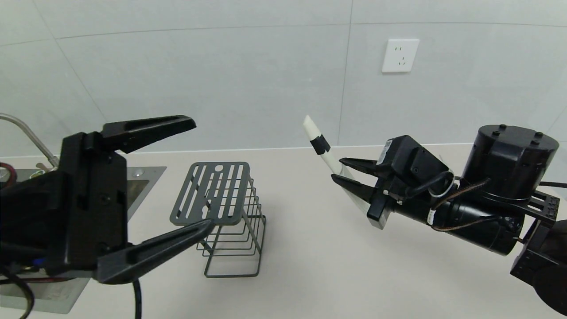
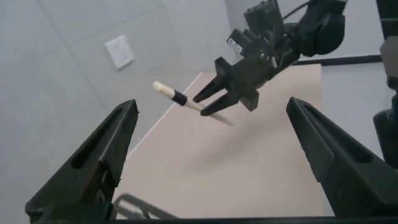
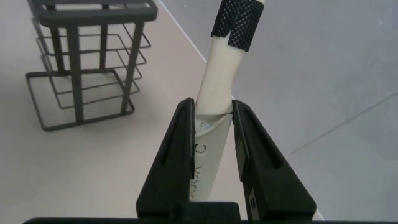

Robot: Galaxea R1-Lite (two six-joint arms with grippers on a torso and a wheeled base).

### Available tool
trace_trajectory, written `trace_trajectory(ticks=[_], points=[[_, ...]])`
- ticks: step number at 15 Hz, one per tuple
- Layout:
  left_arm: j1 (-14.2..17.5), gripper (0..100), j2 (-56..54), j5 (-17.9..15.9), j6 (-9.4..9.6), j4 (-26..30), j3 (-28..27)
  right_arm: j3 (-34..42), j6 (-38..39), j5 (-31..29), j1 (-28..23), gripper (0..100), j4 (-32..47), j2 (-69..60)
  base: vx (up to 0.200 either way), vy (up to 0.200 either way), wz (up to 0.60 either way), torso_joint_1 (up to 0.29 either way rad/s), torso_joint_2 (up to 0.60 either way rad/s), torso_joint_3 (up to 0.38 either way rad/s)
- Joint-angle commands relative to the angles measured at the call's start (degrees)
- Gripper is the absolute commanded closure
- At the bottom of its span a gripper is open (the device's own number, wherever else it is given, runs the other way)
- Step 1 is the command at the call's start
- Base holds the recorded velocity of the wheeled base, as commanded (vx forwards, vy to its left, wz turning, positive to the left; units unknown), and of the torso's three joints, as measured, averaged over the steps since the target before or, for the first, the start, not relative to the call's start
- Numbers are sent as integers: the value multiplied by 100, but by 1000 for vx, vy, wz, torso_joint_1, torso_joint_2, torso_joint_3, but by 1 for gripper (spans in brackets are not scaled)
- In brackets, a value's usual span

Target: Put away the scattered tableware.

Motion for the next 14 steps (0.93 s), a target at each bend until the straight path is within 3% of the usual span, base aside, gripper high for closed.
trace_trajectory(ticks=[1,4,7,8,12,14], points=[[-90,0,1191,-336,-104,-1039,4,100,-1,11,65,100,-7,-220,0,0,0,0,0,0],[-161,0,1560,-345,-587,-1514,-49,136,-1,11,205,100,-7,-501,0,0,0,0,0,0],[-495,0,2140,-345,-1106,-1979,-436,118,-1,11,425,100,-15,-642,0,0,0,0,0,0],[-565,0,2289,-336,-1202,-1979,-576,136,-1,11,434,100,-15,-686,0,0,0,0,0,0],[-1154,0,2553,-90,-1264,-1979,-796,373,-10,20,504,100,-15,-993,0,0,0,0,0,0],[-1268,0,2658,-81,-1264,-1979,-954,496,-10,20,539,100,-24,-1081,0,0,0,0,0,0]])
